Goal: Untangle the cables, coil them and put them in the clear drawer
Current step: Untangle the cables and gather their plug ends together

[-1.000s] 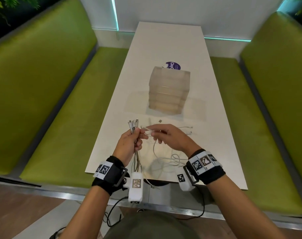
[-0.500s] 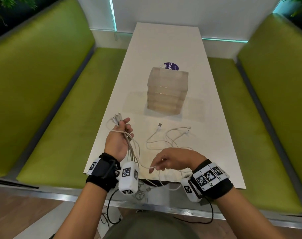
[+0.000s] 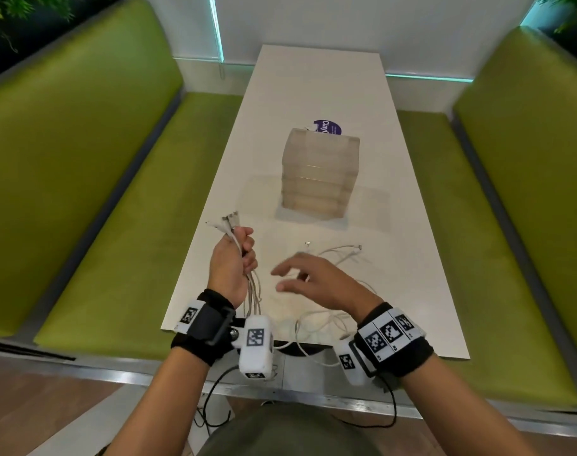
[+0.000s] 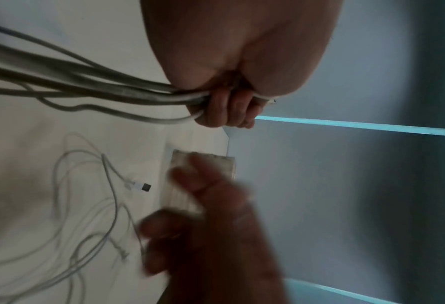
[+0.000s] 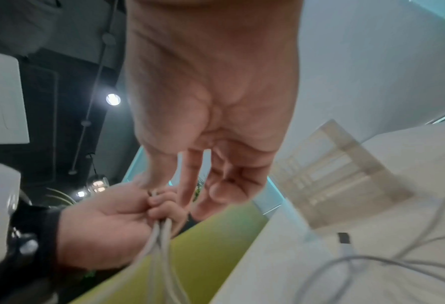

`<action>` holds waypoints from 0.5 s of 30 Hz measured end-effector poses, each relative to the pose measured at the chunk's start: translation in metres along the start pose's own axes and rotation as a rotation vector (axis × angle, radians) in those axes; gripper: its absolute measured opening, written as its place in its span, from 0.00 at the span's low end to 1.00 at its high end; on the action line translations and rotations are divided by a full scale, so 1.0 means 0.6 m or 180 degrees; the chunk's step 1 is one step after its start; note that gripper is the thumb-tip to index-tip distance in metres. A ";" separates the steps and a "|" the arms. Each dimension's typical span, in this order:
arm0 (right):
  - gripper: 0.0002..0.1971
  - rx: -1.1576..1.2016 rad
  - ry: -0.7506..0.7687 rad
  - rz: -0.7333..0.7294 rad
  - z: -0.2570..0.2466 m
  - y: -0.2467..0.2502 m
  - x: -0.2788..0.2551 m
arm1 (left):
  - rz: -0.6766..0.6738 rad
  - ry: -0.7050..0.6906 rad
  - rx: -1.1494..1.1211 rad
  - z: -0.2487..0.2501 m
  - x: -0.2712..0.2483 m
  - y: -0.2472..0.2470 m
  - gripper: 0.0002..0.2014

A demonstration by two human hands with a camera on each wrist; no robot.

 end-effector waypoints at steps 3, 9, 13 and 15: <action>0.05 0.0605 0.0089 0.0636 -0.039 0.010 0.019 | -0.0204 -0.0117 0.0532 -0.021 -0.017 -0.017 0.12; 0.06 0.0685 -0.0130 0.0939 -0.042 0.008 0.041 | -0.0304 -0.0183 0.1007 -0.026 -0.035 -0.033 0.12; 0.07 0.0857 -0.0057 0.1020 -0.037 0.004 0.032 | -0.0296 -0.0152 0.0934 -0.026 -0.028 -0.019 0.12; 0.07 0.0976 -0.0209 0.1230 -0.027 0.001 0.029 | -0.0314 -0.0130 0.0573 -0.023 -0.026 -0.015 0.13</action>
Point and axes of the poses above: each hand's wrist, its own x-axis towards the middle knuckle, its own y-axis out of the back of the hand, z = x × y, the point moved 2 cm from there along x, towards the middle knuckle, and after that the axes turned 9 degrees about -x, right-handed, at the moved point
